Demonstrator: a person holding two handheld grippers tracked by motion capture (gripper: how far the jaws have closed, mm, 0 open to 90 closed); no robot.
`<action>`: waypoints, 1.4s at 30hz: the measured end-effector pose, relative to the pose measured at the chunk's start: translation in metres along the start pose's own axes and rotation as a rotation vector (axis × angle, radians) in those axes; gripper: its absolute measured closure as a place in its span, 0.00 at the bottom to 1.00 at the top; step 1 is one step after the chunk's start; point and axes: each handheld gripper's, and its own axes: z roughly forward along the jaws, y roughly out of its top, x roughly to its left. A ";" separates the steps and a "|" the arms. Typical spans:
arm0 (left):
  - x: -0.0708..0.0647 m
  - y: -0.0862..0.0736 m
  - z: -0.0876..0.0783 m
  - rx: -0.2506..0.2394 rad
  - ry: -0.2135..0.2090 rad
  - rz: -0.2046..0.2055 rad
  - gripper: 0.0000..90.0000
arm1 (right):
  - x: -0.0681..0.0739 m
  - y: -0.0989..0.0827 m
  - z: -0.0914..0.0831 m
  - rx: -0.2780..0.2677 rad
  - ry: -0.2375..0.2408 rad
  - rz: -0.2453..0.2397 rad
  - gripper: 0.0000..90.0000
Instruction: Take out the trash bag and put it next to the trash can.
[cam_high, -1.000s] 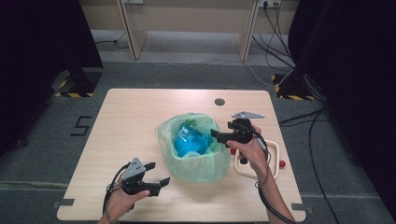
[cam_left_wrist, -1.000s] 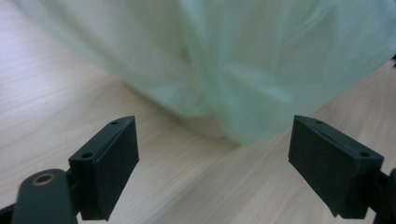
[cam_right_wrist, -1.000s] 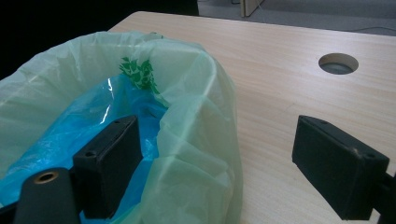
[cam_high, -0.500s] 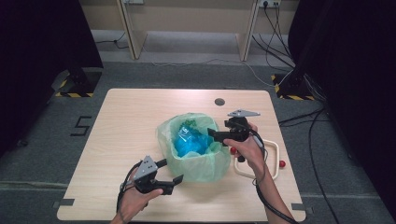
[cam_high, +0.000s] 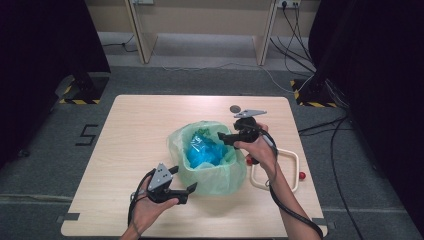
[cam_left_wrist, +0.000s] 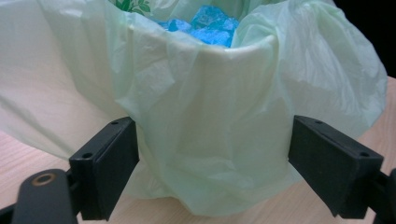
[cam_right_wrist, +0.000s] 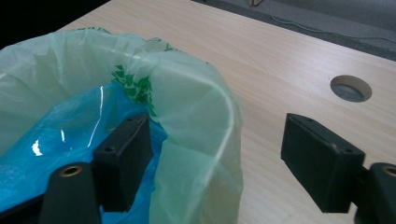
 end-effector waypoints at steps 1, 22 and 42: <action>0.000 0.000 0.000 0.000 0.007 0.001 0.17 | -0.001 0.003 0.002 0.007 0.001 -0.010 0.31; -0.002 0.003 -0.006 0.003 0.033 0.074 0.59 | 0.003 0.018 0.009 0.059 0.000 -0.033 0.91; -0.006 0.024 -0.032 -0.108 0.015 0.104 0.99 | 0.000 0.027 -0.016 -0.086 0.044 -0.019 1.00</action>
